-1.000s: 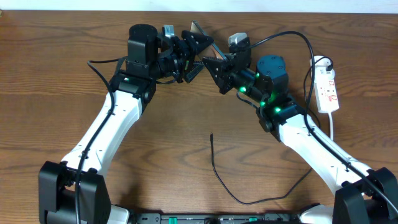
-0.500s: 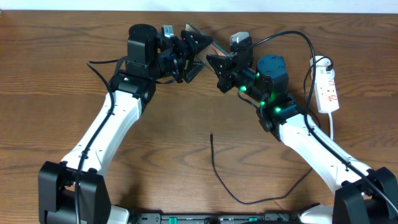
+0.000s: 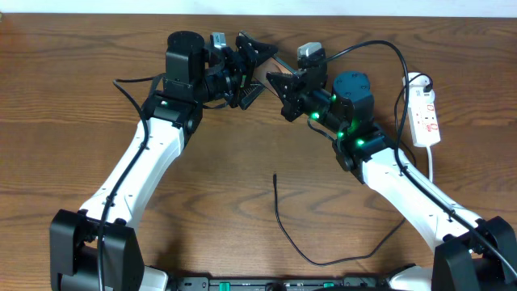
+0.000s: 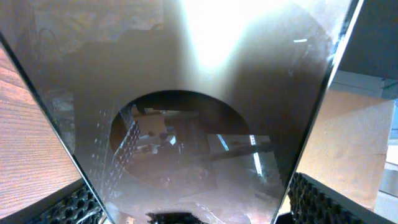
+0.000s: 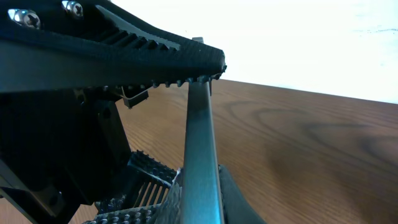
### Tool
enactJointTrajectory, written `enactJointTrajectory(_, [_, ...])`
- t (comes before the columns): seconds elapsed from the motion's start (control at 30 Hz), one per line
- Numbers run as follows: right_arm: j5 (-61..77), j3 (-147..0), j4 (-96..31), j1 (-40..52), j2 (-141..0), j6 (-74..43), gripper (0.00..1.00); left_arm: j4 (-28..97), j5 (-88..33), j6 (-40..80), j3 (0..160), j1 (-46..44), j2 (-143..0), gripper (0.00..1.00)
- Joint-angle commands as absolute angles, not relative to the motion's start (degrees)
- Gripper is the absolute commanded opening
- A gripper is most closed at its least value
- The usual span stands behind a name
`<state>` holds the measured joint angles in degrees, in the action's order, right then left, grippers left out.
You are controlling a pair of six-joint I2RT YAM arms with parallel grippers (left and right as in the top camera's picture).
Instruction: Plug charger to phone and switch on socket
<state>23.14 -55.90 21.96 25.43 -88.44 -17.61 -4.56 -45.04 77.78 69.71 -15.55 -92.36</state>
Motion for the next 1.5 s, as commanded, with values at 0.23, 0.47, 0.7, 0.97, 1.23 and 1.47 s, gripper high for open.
enactJointTrajectory(0.23, [21.98,-56.90,24.69,23.97,-88.31,-29.56,0.01,-5.50,-54.30,74.61,69.54,-14.41,-90.96,0.93])
enactJointTrajectory(0.47, [20.86,-56.90,26.41,21.71,-88.31,-40.07,0.01,-10.68,-62.50,74.61,69.54,-11.31,-90.96,0.93])
enactJointTrajectory(0.7, [18.94,-56.90,26.41,20.82,-88.31,-65.65,0.01,-12.56,-65.41,73.12,69.54,-8.27,-90.96,0.94])
enactJointTrajectory(0.97, [21.78,-56.90,27.20,20.97,-88.31,-88.18,0.01,-12.56,-64.71,68.88,69.54,-7.40,-90.96,0.93])
enactJointTrajectory(1.23, [21.98,-56.90,32.49,23.83,-88.29,-94.76,0.01,-12.53,-62.26,65.34,69.54,-7.40,-90.98,0.93])
enactJointTrajectory(1.47, [22.00,-56.90,32.62,26.00,-88.29,-98.02,0.01,-12.53,-54.87,65.36,69.54,-7.42,-90.96,0.93])
